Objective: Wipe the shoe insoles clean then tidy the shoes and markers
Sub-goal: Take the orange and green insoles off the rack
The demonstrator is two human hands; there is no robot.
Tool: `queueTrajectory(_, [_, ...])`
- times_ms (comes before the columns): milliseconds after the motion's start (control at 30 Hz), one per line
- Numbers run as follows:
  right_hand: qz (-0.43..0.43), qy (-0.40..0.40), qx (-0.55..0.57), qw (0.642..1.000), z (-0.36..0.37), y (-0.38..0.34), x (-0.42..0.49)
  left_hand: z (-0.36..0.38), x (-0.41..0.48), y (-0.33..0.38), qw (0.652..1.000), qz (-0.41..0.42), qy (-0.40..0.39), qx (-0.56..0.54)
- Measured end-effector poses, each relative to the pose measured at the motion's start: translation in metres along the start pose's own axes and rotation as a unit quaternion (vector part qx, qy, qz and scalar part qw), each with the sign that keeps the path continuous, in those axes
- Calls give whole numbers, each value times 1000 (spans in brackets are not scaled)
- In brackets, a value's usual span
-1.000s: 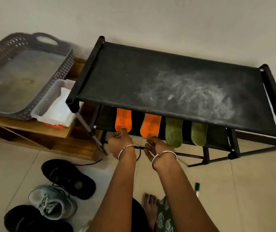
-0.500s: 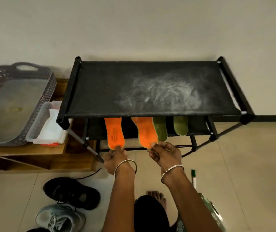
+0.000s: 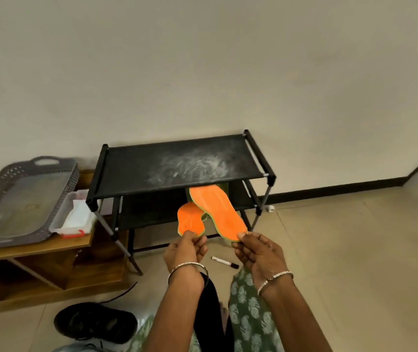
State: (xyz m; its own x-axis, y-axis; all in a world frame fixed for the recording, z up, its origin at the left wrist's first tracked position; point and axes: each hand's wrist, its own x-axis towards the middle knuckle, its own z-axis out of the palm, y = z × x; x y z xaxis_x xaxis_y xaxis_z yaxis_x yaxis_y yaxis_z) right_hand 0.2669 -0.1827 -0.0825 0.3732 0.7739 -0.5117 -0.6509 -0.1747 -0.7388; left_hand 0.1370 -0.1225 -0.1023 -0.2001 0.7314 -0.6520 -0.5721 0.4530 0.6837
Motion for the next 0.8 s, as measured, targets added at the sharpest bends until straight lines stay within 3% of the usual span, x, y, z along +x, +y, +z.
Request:
queueTrajectory(333, [-67,116,61,989,-111,-65,-52,57,-81,-40,977,-66,-144,142])
queueTrajectory(567, [-62,210,81,972,-160,-65,-4,107,-28,-86,911,-141,-207,328])
queueTrajectory(800, [20,310,111,944,-209,-17,80,143,66,-158,845,-196,-189,459])
